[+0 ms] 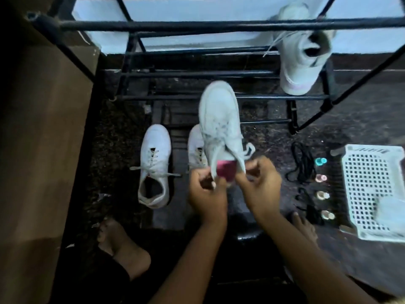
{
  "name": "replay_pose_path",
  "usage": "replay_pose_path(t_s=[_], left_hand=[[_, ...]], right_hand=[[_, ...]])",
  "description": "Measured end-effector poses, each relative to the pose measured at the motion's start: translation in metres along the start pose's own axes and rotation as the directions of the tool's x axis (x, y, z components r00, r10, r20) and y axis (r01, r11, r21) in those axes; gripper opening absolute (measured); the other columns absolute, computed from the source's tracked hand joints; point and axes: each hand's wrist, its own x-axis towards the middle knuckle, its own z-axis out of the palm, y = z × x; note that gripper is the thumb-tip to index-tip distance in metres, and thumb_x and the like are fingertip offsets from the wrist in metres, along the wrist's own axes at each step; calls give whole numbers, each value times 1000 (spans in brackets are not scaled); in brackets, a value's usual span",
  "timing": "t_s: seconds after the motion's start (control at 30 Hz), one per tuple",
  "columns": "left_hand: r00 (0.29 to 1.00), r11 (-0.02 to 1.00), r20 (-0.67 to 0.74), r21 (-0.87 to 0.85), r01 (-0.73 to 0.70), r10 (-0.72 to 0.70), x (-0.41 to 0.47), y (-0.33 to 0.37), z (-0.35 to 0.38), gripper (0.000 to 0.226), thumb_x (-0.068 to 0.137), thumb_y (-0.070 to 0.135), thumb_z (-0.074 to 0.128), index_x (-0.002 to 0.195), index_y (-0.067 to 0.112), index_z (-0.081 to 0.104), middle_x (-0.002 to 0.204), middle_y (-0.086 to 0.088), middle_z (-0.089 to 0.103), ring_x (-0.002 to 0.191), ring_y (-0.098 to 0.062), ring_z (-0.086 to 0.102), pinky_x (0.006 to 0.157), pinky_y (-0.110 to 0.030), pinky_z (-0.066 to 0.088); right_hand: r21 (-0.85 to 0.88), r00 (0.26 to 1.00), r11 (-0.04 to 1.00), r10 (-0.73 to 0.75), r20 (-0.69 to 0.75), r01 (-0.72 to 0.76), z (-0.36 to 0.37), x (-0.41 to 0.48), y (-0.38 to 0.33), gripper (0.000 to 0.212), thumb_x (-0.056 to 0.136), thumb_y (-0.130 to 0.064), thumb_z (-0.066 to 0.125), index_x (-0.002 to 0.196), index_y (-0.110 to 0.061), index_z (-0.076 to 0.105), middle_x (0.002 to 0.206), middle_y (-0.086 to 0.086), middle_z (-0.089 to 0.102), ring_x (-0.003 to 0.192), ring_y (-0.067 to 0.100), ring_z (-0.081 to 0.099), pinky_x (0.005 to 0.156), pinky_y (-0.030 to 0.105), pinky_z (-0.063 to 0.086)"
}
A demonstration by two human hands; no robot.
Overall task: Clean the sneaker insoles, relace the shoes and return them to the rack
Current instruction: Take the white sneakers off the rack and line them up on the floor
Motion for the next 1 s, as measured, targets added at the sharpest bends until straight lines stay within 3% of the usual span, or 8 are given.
replay_pose_path(t_s=[0.07, 0.13, 0.27, 0.5, 0.77, 1.0], left_hand=[[998, 994, 51, 101, 33, -38, -25, -29, 2, 21, 57, 15, 61, 73, 23, 51, 68, 5, 57, 60, 4, 51, 62, -20, 46], [991, 987, 104, 150, 63, -79, -41, -52, 5, 22, 56, 19, 61, 74, 25, 51, 72, -1, 60, 66, -10, 55, 65, -29, 47], [973, 969, 149, 200, 142, -173, -53, -77, 20, 22, 54, 20, 59, 74, 27, 52, 74, -8, 65, 67, -17, 58, 64, -28, 49], [925, 895, 224, 400, 199, -306, -39, -109, 38, 39, 66, -5, 62, 74, 30, 45, 81, -10, 61, 74, -26, 60, 70, -38, 52], [913, 878, 247, 437, 195, -325, -28, -127, 48, 42, 69, -3, 65, 78, 33, 47, 93, -13, 62, 83, -28, 63, 76, -36, 53], [911, 869, 240, 453, 201, -336, -22, -135, 49, 36, 65, 8, 65, 78, 35, 45, 93, -13, 62, 85, -30, 62, 79, -42, 53]], right_hand=[[-63, 997, 996, 64, -52, -67, -17, -17, 31, 32, 72, -14, 79, 67, -22, 48, 69, 4, 57, 62, 12, 55, 57, 25, 46], [-169, 993, 981, 76, -94, -91, -28, -29, 58, 31, 72, -15, 79, 69, -17, 49, 70, 6, 57, 67, 21, 58, 61, 33, 45], [-211, 970, 949, 211, -121, -233, -38, -26, 95, 24, 73, -11, 77, 72, -10, 53, 73, 7, 60, 73, 25, 59, 65, 32, 42], [-277, 934, 893, 353, -57, -355, -32, -1, 134, 23, 73, -8, 74, 72, -12, 51, 74, 9, 61, 75, 28, 60, 66, 34, 45], [-244, 912, 880, 405, -59, -407, -26, 10, 149, 19, 74, -4, 72, 74, -7, 53, 73, 11, 60, 70, 26, 57, 59, 27, 36], [-278, 914, 879, 405, 3, -388, -24, 20, 157, 27, 72, -4, 72, 67, -14, 48, 75, 12, 60, 71, 31, 59, 63, 36, 48]])
